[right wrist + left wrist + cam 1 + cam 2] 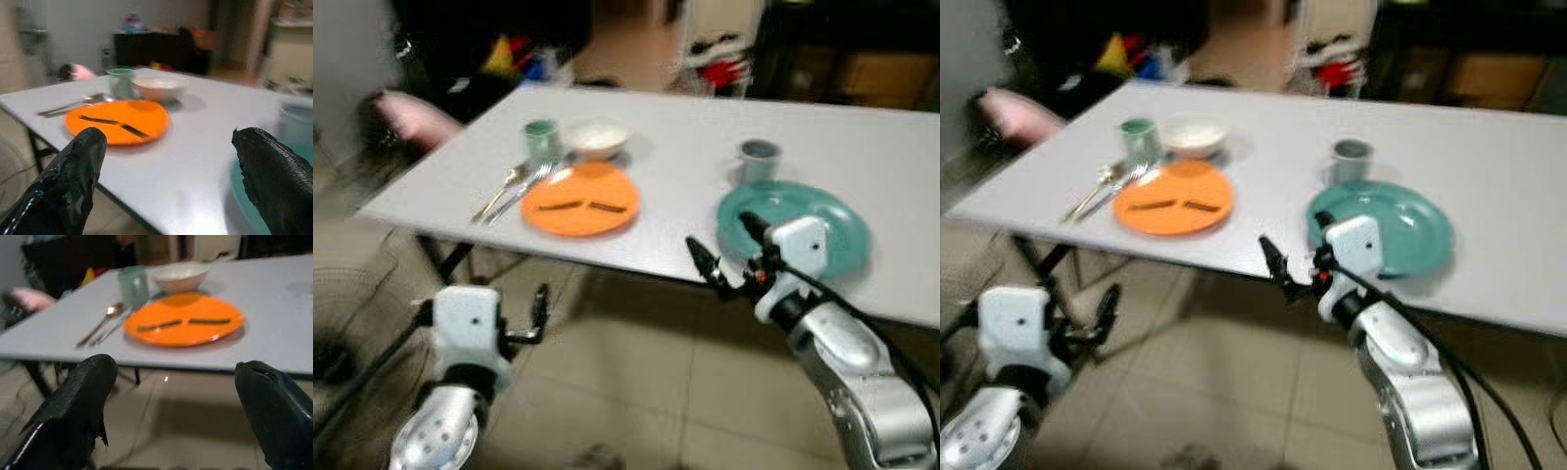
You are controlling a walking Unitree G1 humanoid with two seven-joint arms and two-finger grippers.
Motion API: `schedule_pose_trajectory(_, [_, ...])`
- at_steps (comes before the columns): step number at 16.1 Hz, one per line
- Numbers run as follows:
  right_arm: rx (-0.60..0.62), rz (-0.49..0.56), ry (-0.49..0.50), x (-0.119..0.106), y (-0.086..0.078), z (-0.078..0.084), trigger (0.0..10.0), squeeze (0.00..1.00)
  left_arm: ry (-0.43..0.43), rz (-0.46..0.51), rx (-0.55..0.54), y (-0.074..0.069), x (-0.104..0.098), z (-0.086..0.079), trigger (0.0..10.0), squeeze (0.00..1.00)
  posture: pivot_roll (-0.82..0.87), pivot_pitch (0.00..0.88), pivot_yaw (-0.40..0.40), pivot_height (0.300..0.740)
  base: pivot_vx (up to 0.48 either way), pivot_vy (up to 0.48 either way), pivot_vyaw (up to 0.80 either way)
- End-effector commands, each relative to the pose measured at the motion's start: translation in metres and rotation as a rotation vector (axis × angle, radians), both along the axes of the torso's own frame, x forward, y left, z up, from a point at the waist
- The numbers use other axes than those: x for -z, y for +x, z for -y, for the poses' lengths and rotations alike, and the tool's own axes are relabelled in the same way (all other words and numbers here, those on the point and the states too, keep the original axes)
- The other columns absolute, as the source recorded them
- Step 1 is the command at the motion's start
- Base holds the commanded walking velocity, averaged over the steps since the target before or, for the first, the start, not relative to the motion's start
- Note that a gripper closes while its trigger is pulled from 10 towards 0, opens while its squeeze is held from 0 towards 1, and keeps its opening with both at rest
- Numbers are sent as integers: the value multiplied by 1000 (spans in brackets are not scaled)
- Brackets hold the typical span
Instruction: Setting the table
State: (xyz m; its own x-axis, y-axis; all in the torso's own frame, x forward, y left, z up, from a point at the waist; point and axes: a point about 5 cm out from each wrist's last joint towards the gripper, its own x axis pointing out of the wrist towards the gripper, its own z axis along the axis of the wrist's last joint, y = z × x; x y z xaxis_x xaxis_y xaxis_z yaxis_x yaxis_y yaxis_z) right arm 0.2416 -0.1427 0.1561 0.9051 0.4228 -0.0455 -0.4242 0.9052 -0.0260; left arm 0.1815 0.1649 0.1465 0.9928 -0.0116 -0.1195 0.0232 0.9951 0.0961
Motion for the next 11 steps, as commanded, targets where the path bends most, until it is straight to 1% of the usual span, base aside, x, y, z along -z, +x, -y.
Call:
schedule_pose_trajectory(1, [8, -51, 18, 7, 1, 2, 10000, 1000, 14, 19, -15, 0, -3, -2, 10000, 271, 1, 0, 64, 740, 0, 0, 800])
schedule_pose_trajectory(3, [4, -74, 41, 13, 2, 1, 10000, 1000, 42, 11, -3, 2, 0, -2, 10000, 0, -10, 0, 83, 740, 0, 0, 800])
schedule_pose_trajectory(4, [5, -79, 55, 12, 2, 1, 10000, 1000, 45, 13, 10, 3, -1, 0, 10000, 0, -11, 0, 83, 740, 0, 0, 800])
schedule_pose_trajectory(5, [2, -89, 72, 11, 1, 1, 10000, 1000, 27, 23, 31, 5, -3, 4, 10000, 0, -13, 0, 82, 740, 0, 0, 800])
schedule_pose_trajectory(6, [-4, -91, 57, 12, 0, 2, 10000, 1000, 33, 26, 24, 5, -4, 3, 10000, 0, -13, 0, 81, 740, 0, 0, 800])
schedule_pose_trajectory(8, [-27, -96, 62, 13, -1, 0, 10000, 1000, 18, 27, 9, 5, -3, 2, 10000, 0, -17, 0, 81, 740, 0, 244, 800])
schedule_pose_trajectory(11, [-93, -117, 71, 15, 1, -3, 10000, 1000, 7, 15, -23, 2, 1, 1, 10000, 0, 8, 0, 45, 740, 0, 244, 800])
